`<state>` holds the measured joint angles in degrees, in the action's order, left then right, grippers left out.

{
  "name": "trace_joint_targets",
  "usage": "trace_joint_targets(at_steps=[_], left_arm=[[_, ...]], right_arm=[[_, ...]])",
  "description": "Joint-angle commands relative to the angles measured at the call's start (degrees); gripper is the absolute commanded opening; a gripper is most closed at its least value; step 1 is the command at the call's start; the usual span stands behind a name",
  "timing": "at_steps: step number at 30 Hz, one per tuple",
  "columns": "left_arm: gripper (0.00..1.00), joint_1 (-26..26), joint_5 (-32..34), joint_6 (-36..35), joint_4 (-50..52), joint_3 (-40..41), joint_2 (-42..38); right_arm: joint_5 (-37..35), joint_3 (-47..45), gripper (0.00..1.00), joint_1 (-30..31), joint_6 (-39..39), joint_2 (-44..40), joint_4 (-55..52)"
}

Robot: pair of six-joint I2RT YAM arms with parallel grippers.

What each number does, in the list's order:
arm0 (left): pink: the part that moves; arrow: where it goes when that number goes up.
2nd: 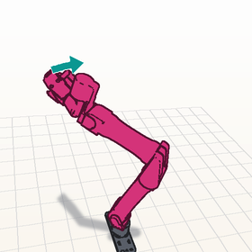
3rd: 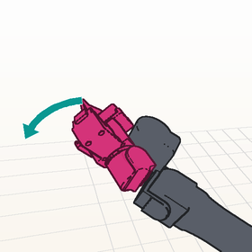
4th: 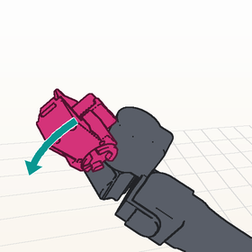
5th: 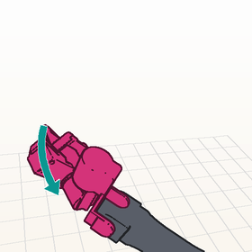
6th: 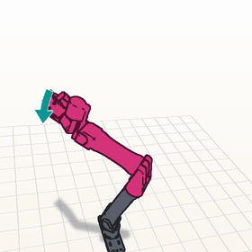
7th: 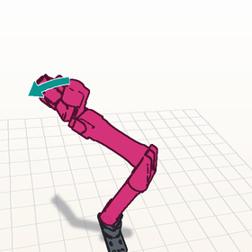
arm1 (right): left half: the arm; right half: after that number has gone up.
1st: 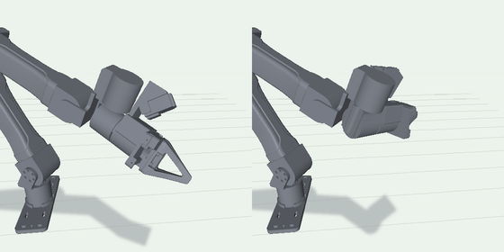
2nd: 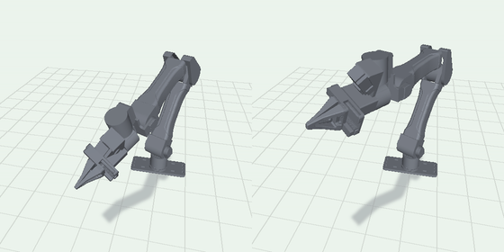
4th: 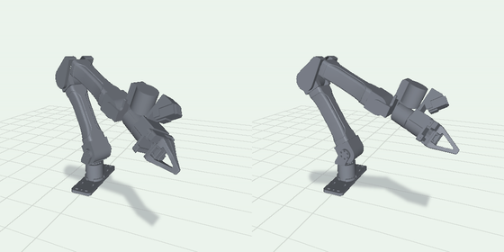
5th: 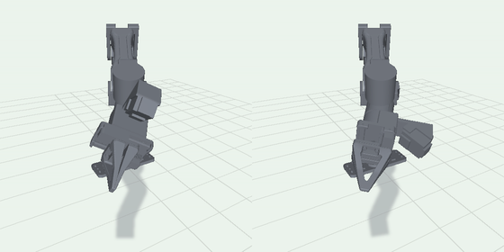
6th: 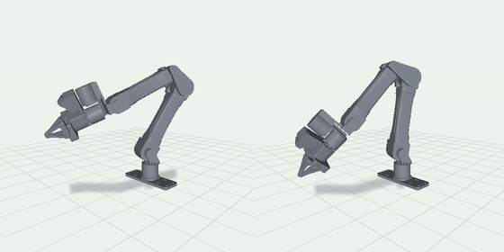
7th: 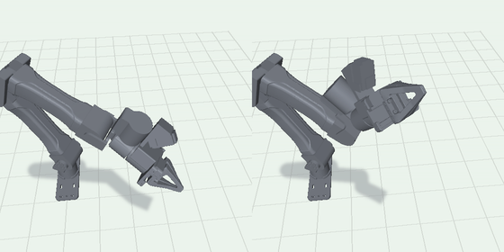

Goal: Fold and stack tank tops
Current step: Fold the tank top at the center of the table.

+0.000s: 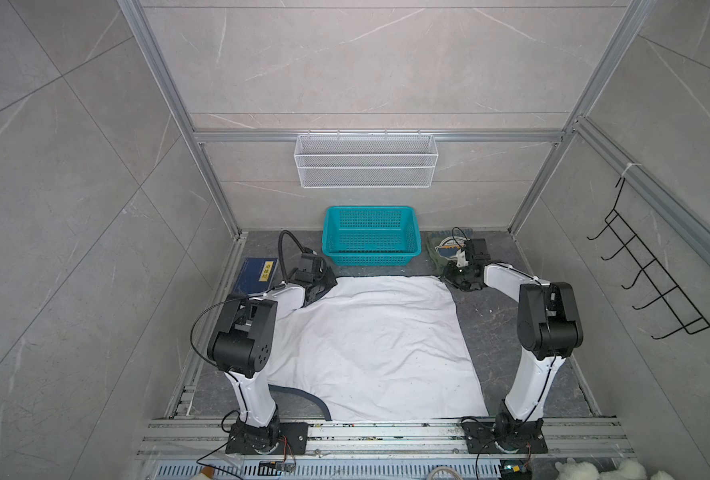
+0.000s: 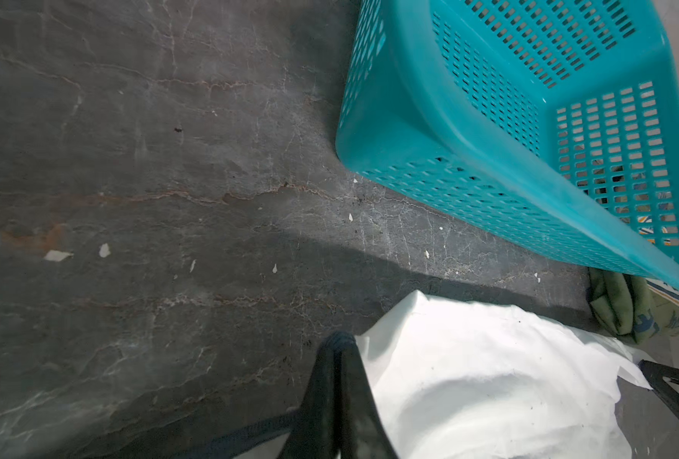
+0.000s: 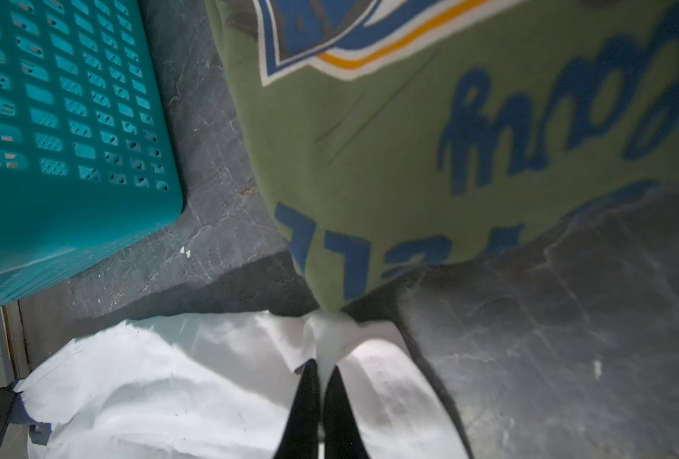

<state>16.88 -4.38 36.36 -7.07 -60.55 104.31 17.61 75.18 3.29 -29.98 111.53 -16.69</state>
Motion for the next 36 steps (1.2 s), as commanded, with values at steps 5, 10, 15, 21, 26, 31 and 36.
trace_joint_targets(at_steps=[5, 10, 15, 21, 26, 31, 36], left_arm=[[0.0, 0.58, 0.75, -2.51, 1.07, 3.01, -8.95], [0.0, 2.78, 1.79, -2.81, 2.83, 9.79, -19.26], [0.0, 6.25, 5.12, -2.72, 6.42, 18.55, -31.51], [0.01, 7.99, 6.78, -0.42, 9.51, 28.62, -42.12], [0.02, 8.39, 5.92, 0.78, 10.15, 32.91, -43.47], [0.03, 8.86, 5.88, 2.26, 9.77, 35.95, -45.63], [0.11, 9.44, 4.69, 3.96, 10.2, 38.15, -47.91]], right_arm=[[-1.41, -3.99, 0.0, 0.32, 1.04, -9.84, -2.03], [-3.77, -12.22, 0.0, 0.36, 0.66, -18.5, -2.86], [-5.27, -21.92, 0.0, 0.23, 0.68, -29.41, -4.32], [-5.11, -29.98, 0.0, 0.25, 0.06, -39.42, -7.34], [-5.35, -35.88, 0.0, 0.23, -2.98, -45.43, -8.89], [-5.39, -42.29, 0.0, 0.25, -6.52, -50.62, -8.4], [-5.51, -43.9, 0.0, 0.3, -6.75, -50.73, -8.69]])
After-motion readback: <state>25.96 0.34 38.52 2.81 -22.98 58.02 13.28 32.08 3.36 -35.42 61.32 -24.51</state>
